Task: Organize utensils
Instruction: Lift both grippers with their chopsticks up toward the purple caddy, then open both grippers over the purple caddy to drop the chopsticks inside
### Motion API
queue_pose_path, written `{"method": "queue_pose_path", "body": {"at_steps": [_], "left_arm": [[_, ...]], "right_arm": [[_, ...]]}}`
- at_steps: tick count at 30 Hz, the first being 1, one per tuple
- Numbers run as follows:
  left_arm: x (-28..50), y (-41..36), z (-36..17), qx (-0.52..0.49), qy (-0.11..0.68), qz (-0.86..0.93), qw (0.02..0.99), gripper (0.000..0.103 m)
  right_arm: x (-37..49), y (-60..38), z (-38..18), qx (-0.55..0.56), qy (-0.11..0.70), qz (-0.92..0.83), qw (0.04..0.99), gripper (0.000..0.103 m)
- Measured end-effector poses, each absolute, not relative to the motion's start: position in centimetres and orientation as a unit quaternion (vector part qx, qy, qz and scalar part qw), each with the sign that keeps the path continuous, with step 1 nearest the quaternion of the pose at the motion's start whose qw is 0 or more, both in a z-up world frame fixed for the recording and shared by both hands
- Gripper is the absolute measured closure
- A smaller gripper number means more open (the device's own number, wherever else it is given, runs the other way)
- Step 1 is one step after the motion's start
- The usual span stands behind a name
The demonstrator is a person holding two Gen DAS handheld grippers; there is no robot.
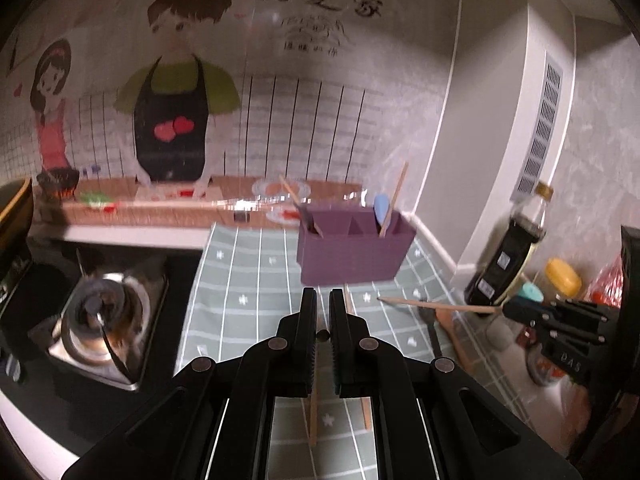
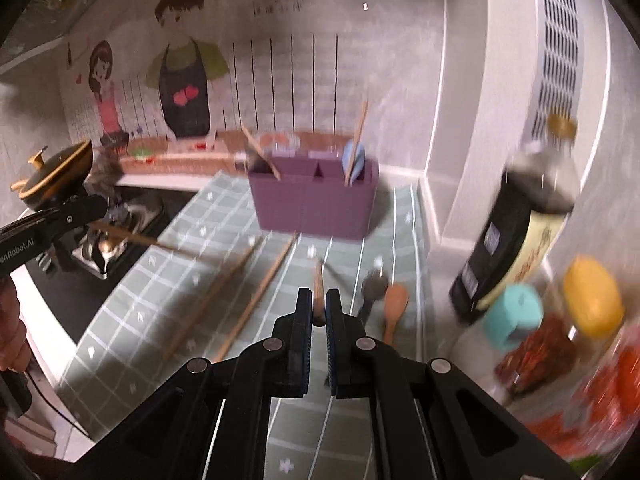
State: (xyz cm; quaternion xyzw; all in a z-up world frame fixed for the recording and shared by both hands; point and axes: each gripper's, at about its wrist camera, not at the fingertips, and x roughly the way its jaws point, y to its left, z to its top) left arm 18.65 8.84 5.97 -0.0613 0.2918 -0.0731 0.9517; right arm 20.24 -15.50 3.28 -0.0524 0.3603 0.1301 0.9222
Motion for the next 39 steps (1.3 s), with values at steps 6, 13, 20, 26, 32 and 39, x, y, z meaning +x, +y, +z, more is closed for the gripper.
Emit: {"method": "queue_pose_path", "body": {"at_steps": [6, 13, 20, 26, 32, 39], "left_arm": [[20.7, 9.7, 9.5, -0.070, 0.285, -0.094, 0.951, 0.097], [22.9, 10.7, 16.4, -0.081, 0.247, -0.123, 0.958, 0.097], [25.7, 11.2, 20.5, -0.102, 0.217, -0.125, 0.963, 0.098], [29.0, 10.7, 22.3, -0.104, 0.187, -0.125, 0.969, 0.098], [32.6, 9.4, 22.5, -0.100, 0.184, -0.140, 0.968, 0.098], [35.9, 8.4, 20.9, -0.136, 0.191, -0.172, 0.957, 0.101]], "right_arm": [[23.0, -15.0, 8.4, -0.054, 0.327, 0.128, 0.935, 0.097], [24.2, -14.5, 18.0, -0.061, 0.269, 0.146, 0.950, 0.097], [26.7, -13.6, 25.4, -0.064, 0.241, 0.150, 0.957, 0.097], [29.8, -13.1, 26.3, -0.080, 0.293, 0.157, 0.940, 0.097], [32.0, -13.4, 25.3, -0.089, 0.339, 0.169, 0.921, 0.097], [35.5, -13.9, 21.7, -0.093, 0.406, 0.158, 0.895, 0.097]]}}
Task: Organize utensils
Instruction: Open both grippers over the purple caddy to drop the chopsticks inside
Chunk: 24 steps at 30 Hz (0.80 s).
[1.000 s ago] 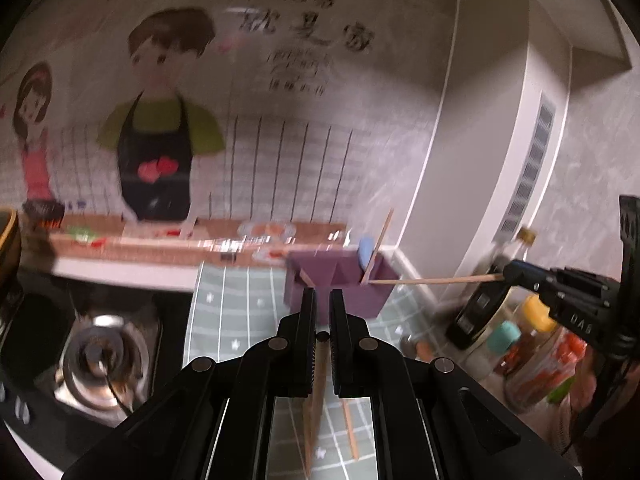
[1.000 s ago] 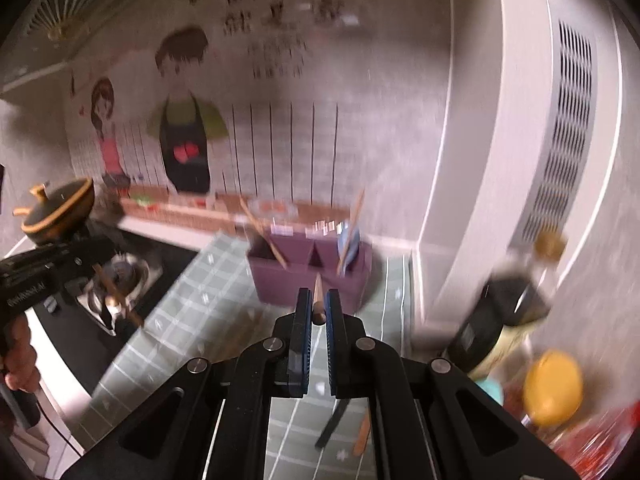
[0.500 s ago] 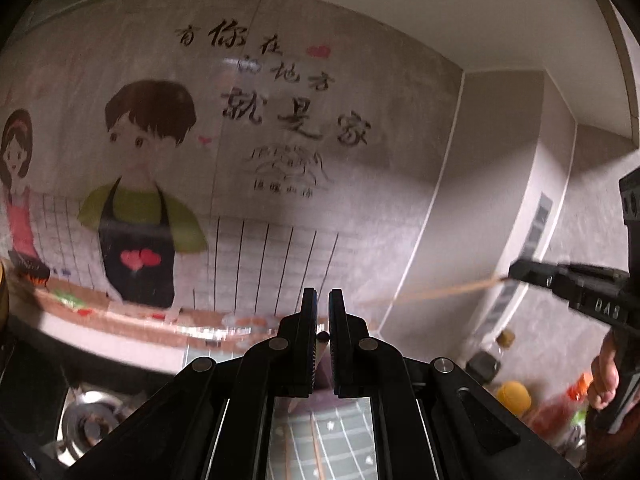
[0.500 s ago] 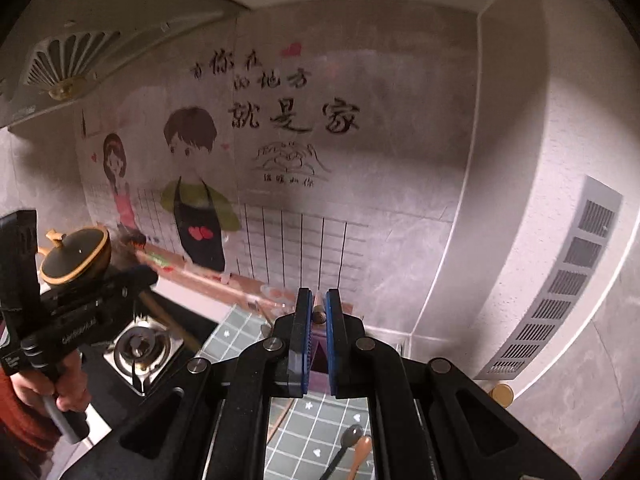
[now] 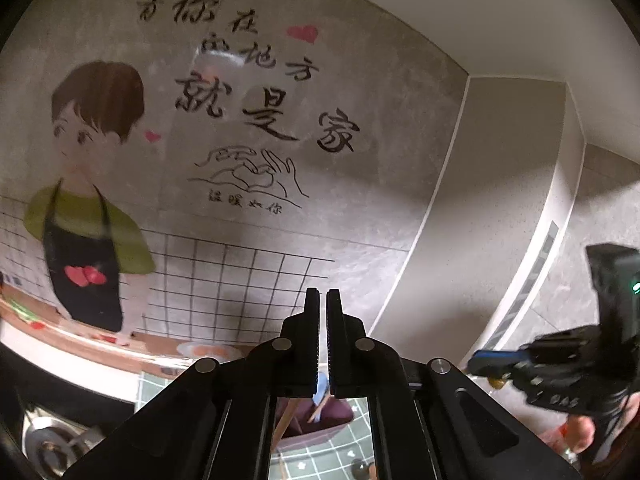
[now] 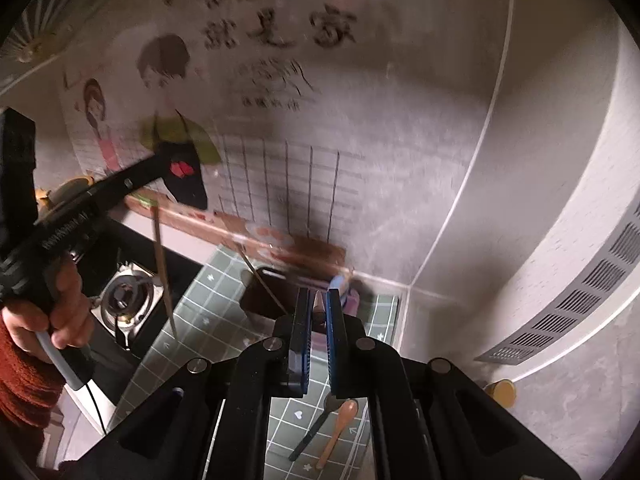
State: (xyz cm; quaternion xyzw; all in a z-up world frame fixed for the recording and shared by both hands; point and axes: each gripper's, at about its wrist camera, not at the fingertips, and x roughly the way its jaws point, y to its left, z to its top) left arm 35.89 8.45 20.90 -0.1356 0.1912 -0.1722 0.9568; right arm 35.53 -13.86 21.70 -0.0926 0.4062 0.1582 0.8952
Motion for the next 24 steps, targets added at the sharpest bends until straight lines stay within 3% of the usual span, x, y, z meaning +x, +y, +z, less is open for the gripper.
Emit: {"method": "queue_pose_path", "body": {"at_steps": [10, 17, 19, 24], "left_arm": [[37.7, 7.9, 17.7, -0.102, 0.244, -0.191, 0.945, 0.103], [38.4, 7.2, 8.8, -0.088, 0.350, -0.249, 0.899, 0.099], [38.3, 5.5, 6.5, -0.060, 0.380, -0.278, 0.880, 0.094], [36.6, 0.2, 2.1, 0.027, 0.415, -0.358, 0.836, 0.093]], "right_arm": [[39.0, -15.4, 19.0, -0.062, 0.431, 0.142, 0.889, 0.097], [36.6, -16.7, 19.2, -0.052, 0.421, 0.136, 0.895, 0.097], [35.9, -17.4, 19.0, -0.051, 0.423, 0.127, 0.896, 0.097], [33.8, -19.6, 18.8, -0.045, 0.422, 0.098, 0.900, 0.097]]}}
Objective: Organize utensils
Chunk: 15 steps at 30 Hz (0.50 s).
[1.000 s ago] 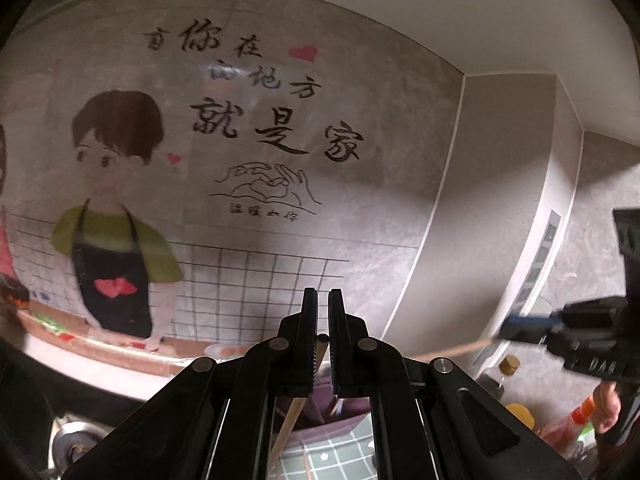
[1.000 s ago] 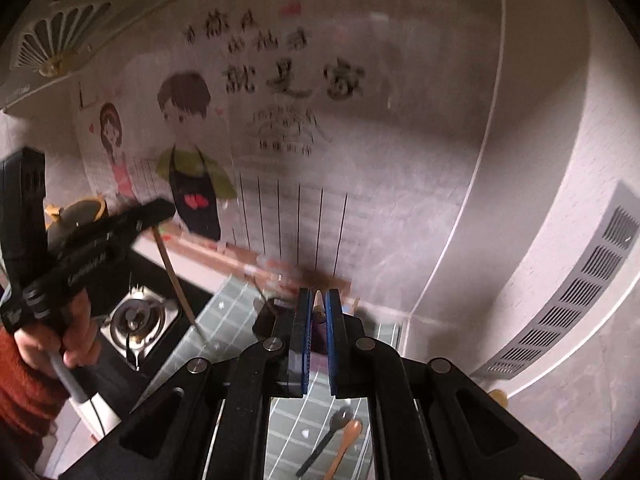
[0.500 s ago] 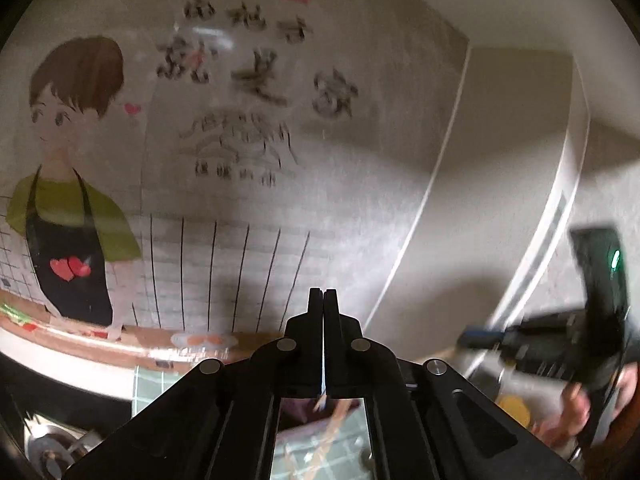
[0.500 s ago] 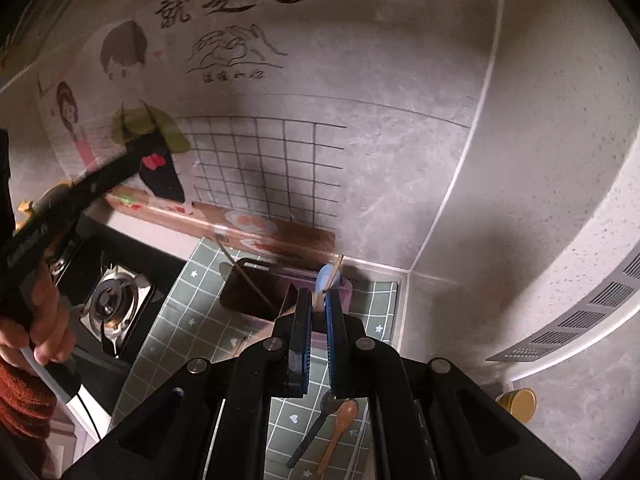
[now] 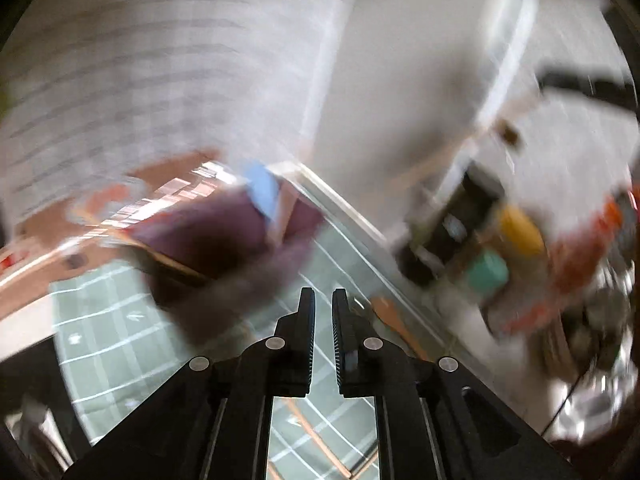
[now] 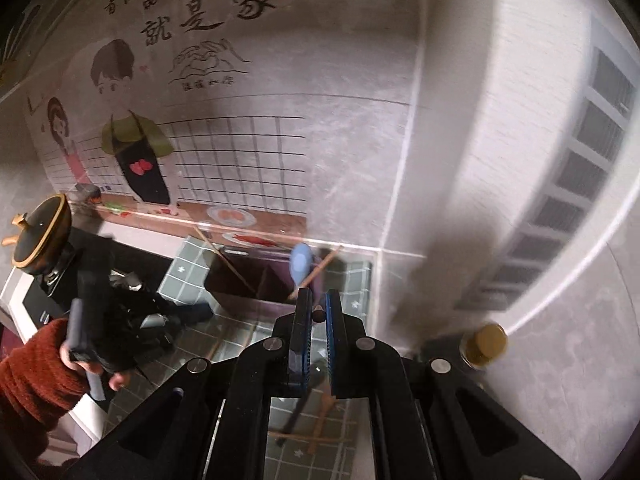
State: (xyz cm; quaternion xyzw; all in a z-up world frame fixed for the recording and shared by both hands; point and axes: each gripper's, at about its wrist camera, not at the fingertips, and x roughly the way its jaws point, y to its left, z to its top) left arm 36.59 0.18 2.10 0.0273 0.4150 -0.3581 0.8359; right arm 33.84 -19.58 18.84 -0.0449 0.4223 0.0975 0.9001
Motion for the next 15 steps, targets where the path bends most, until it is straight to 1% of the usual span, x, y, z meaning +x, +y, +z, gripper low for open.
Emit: {"method": "queue_pose_path", "body": {"at_steps": [8, 15], "left_arm": [[30.7, -7.4, -1.7, 0.131, 0.435, -0.467, 0.759, 0.092], [26.0, -10.8, -4.1, 0.155, 0.455, -0.515, 0.710, 0.092]], "right_arm": [[30.2, -23.3, 18.1, -0.026, 0.421, 0.041, 0.906, 0.097], [27.1, -25.3, 16.9, -0.020, 0.427, 0.019, 0.904, 0.097]]}}
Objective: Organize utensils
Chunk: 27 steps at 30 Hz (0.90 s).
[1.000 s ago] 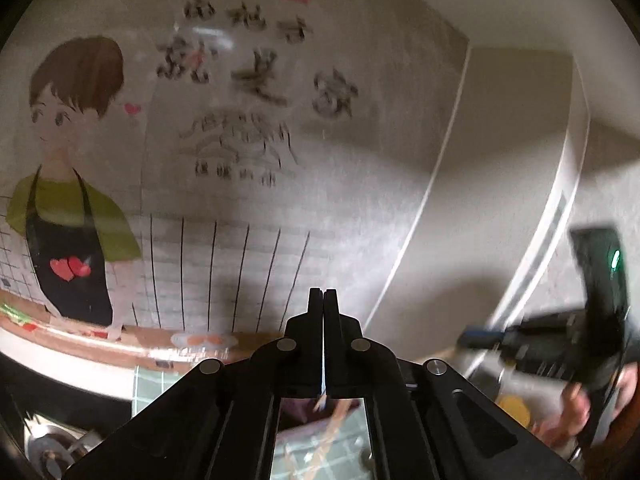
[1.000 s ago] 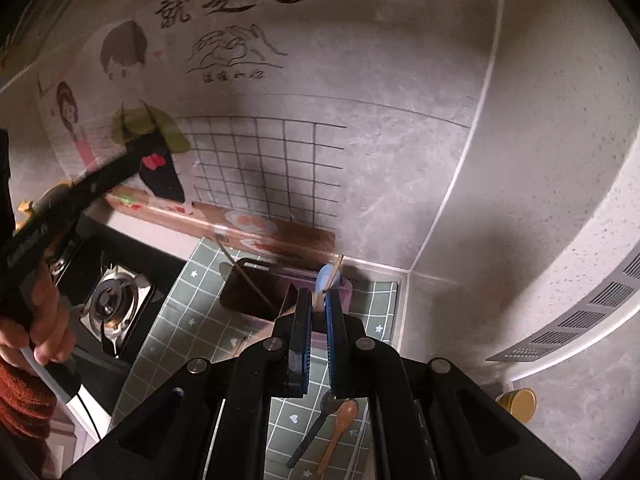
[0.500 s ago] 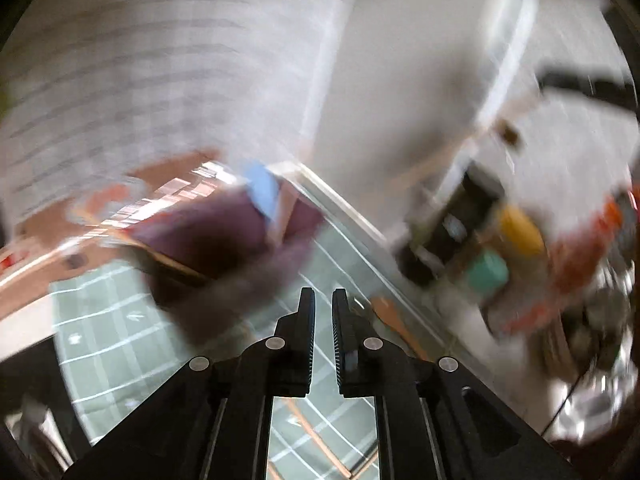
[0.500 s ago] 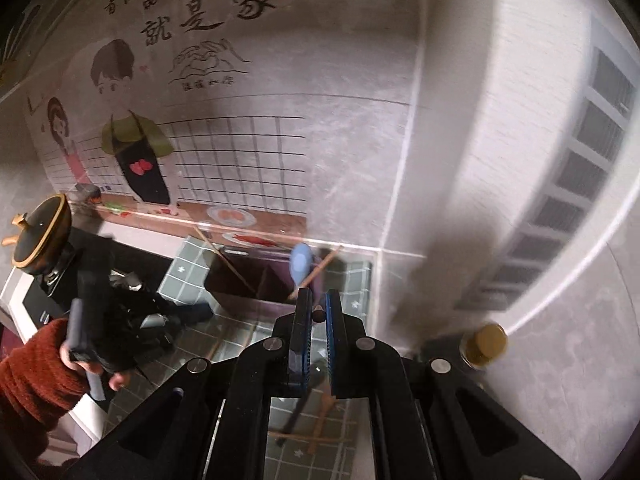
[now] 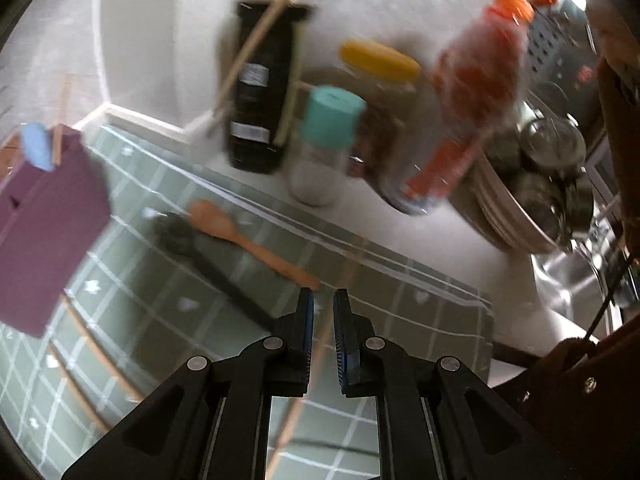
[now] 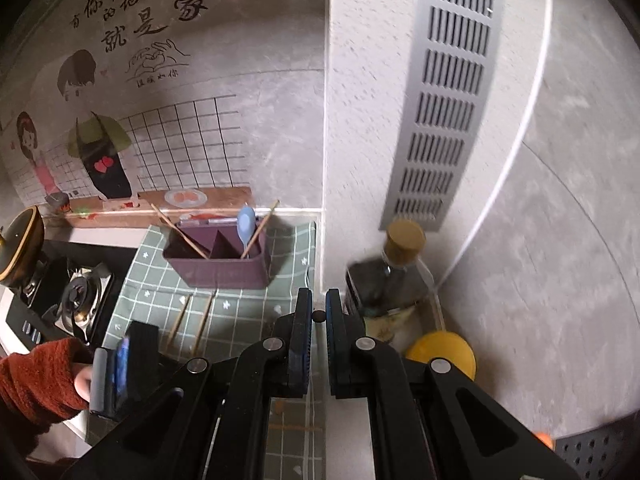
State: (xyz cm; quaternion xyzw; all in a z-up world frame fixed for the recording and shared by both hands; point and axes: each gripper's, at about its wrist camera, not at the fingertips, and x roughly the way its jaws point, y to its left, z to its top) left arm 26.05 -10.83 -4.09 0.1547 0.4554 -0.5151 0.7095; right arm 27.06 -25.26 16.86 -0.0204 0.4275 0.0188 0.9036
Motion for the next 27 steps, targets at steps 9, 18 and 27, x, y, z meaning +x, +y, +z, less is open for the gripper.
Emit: {"method": "queue_pose_path", "body": {"at_steps": [9, 18, 27], "left_arm": [[23.1, -16.0, -6.6, 0.203, 0.459, -0.505, 0.702, 0.092], [23.7, -19.7, -8.0, 0.250, 0.466, -0.451, 0.719, 0.092], [24.0, -22.1, -9.2, 0.273, 0.486, -0.417, 0.718, 0.092]], "right_arm": [[24.4, -27.1, 16.5, -0.012, 0.418, 0.016, 0.908, 0.097], [23.2, -28.3, 16.2, -0.002, 0.415, 0.036, 0.909, 0.097], [22.7, -29.8, 15.9, 0.010, 0.410, 0.043, 0.911, 0.097]]}}
